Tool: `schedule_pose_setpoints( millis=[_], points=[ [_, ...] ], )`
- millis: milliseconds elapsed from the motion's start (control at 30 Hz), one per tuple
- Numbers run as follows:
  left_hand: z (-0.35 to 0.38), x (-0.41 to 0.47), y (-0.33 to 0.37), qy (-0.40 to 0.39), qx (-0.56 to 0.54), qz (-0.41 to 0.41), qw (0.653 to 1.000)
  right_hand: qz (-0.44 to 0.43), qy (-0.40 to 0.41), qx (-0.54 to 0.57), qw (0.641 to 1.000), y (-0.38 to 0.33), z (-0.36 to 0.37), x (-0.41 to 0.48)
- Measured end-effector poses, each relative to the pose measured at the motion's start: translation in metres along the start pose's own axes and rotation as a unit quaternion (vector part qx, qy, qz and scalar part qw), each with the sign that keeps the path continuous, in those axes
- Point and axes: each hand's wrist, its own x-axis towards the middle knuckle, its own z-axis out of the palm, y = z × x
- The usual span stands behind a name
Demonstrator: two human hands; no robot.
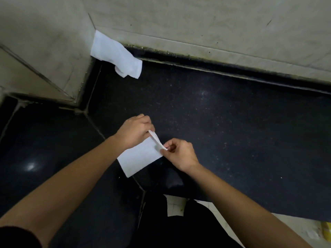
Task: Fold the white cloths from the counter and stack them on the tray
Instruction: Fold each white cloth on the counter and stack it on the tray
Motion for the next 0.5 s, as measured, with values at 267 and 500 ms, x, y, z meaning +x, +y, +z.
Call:
schedule_pose_setpoints(
  millis=[267, 500],
  points=[
    [0.032, -0.121, -0.036, 0.089, -0.054, -0.157, 0.982, -0.121, -0.129, -0.102, 0.979, -0.033, 0.079, -0.019],
    [0.048, -0.142, -0.045, 0.128, -0.077, -0.192, 0.970, -0.209, -0.124, -0.218, 0.945, -0.043, 0.123, -0.027]
  ],
)
